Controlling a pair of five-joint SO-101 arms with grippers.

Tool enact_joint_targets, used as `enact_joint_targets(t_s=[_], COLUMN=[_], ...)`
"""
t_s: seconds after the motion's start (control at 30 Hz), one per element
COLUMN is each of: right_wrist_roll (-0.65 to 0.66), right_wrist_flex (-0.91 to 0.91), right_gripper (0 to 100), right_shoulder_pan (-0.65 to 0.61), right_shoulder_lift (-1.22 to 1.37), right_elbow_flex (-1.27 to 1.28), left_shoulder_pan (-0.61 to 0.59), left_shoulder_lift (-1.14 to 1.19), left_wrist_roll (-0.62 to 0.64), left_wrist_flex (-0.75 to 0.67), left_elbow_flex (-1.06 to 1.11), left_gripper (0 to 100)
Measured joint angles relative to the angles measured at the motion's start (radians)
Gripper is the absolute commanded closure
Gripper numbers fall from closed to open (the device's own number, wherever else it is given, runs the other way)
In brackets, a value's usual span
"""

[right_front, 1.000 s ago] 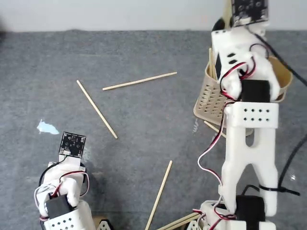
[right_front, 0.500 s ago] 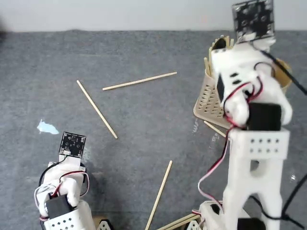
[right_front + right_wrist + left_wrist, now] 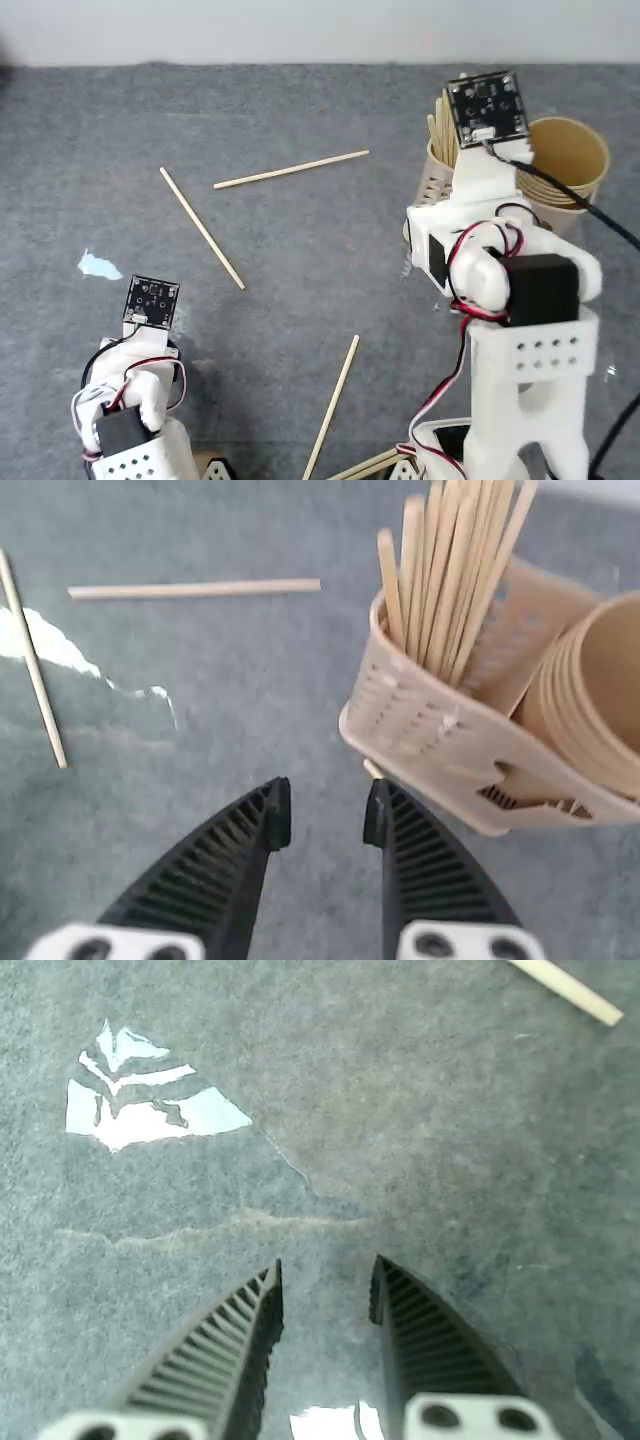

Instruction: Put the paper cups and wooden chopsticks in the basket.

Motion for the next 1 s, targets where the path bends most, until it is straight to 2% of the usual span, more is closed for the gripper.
enact_joint_targets(t_s=[0.23,0.43,0.6,1.0], right_wrist_roll=[-0.009,-0.120,-0.152,-0.155], right_wrist_flex=[0.002,0.002,0.002,0.002], right_gripper=[85.8,85.9,85.9,85.9], right_shoulder_pan=[0.000,-0.006,-0.005,-0.005], right_shoulder_lift=[0.000,0.000,0.000,-0.003], right_elbow_flex=[0.143,0.186,0.193,0.273], left_shoulder_pan=[-0.002,0.000,0.000,-0.002], left_shoulder_lift=[0.000,0.000,0.000,-0.011], left_wrist_roll=[0.000,0.000,0.000,-0.008], left_wrist_flex=[0.000,0.000,-0.006,-0.189], left_elbow_flex=[0.000,0.000,0.000,-0.187], left_gripper=[86,86,86,86])
